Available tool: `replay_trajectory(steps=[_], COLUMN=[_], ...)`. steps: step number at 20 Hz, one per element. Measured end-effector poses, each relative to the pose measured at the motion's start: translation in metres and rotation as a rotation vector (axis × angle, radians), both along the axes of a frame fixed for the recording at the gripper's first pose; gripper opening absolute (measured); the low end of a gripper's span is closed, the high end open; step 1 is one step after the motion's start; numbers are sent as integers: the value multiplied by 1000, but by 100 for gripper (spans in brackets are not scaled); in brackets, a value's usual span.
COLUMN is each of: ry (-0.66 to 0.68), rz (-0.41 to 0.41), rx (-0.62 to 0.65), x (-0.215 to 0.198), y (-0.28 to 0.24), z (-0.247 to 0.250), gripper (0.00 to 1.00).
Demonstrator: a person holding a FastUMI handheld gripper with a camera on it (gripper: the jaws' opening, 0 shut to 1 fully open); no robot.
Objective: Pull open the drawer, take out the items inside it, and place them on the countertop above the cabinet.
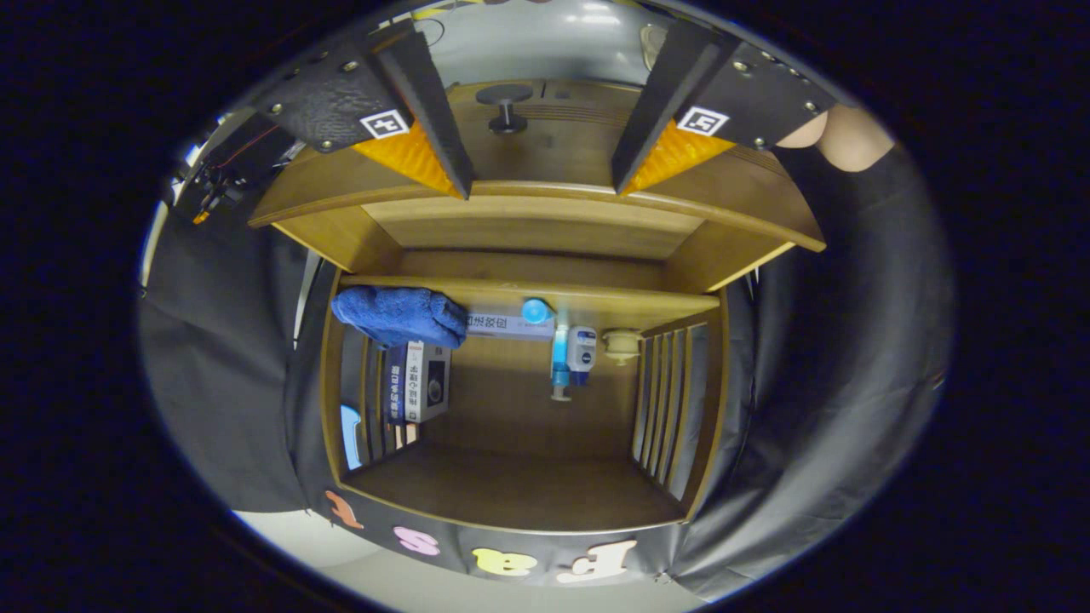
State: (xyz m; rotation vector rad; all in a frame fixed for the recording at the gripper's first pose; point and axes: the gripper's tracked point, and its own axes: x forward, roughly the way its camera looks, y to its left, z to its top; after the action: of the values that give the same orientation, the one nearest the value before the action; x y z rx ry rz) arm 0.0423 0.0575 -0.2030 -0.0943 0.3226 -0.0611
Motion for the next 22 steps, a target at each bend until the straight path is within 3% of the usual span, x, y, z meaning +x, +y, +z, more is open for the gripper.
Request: replay_trajectory(steps=[13, 22], ry=[-5, -24], rz=[8, 17], rx=[0, -7], x=[4, 40], y=[-1, -3], z=[4, 4], gripper=[98, 98])
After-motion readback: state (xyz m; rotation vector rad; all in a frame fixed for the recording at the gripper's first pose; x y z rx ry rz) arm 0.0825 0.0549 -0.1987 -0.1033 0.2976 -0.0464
